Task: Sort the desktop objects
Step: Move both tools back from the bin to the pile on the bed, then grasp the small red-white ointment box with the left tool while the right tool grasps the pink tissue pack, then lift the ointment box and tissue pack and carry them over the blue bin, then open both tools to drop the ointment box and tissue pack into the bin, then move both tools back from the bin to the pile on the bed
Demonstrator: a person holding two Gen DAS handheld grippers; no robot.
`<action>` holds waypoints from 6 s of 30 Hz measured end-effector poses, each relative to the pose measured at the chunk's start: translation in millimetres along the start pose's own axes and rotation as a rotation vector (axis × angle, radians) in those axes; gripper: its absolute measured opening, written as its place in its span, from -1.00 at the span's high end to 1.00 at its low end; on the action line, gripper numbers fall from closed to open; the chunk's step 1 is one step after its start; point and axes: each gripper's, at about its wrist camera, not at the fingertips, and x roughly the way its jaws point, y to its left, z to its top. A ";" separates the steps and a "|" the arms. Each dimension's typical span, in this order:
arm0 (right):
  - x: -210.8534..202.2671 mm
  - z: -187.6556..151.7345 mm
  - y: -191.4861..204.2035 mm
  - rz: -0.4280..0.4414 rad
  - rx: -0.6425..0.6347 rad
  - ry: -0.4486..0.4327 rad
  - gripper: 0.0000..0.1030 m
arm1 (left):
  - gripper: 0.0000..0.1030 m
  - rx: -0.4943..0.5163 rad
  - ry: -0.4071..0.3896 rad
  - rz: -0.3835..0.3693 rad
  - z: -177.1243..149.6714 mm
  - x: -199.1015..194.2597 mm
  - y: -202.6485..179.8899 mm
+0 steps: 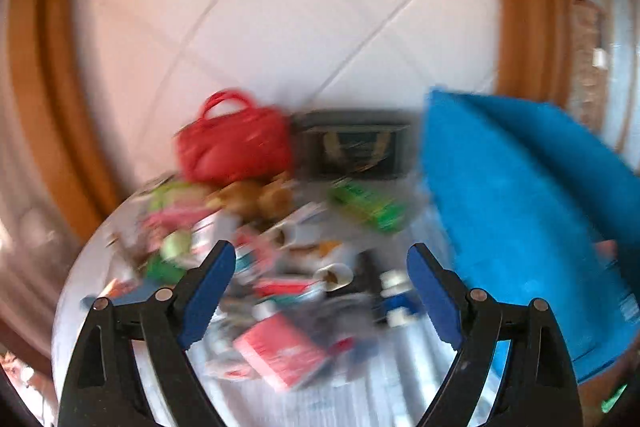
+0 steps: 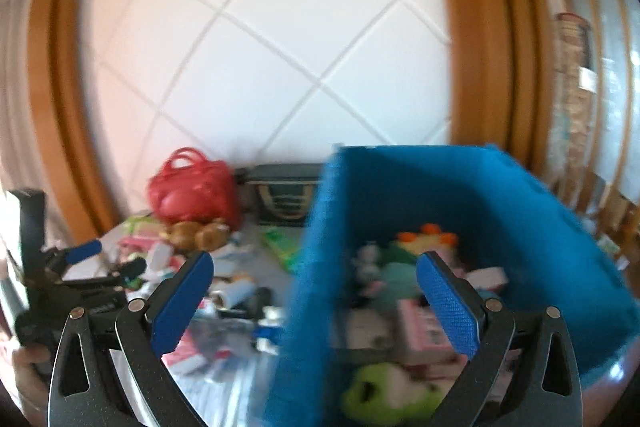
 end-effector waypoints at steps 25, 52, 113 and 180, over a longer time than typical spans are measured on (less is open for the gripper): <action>193.9 -155.0 135.9 0.062 -0.136 0.510 -1.00 | -0.71 0.086 0.456 -0.049 -187.6 166.5 140.3; 287.4 -206.2 233.4 0.249 -0.371 0.782 -1.00 | 0.50 -0.125 0.609 0.018 -232.1 199.1 164.3; -5.8 -9.9 -152.8 -0.333 0.034 0.073 -0.62 | 0.50 0.317 -0.104 -0.482 40.9 -47.5 -239.2; -14.7 -3.4 -6.9 -0.122 0.030 -0.080 -1.00 | -0.58 -0.009 -0.040 -0.169 -8.5 -4.0 -20.9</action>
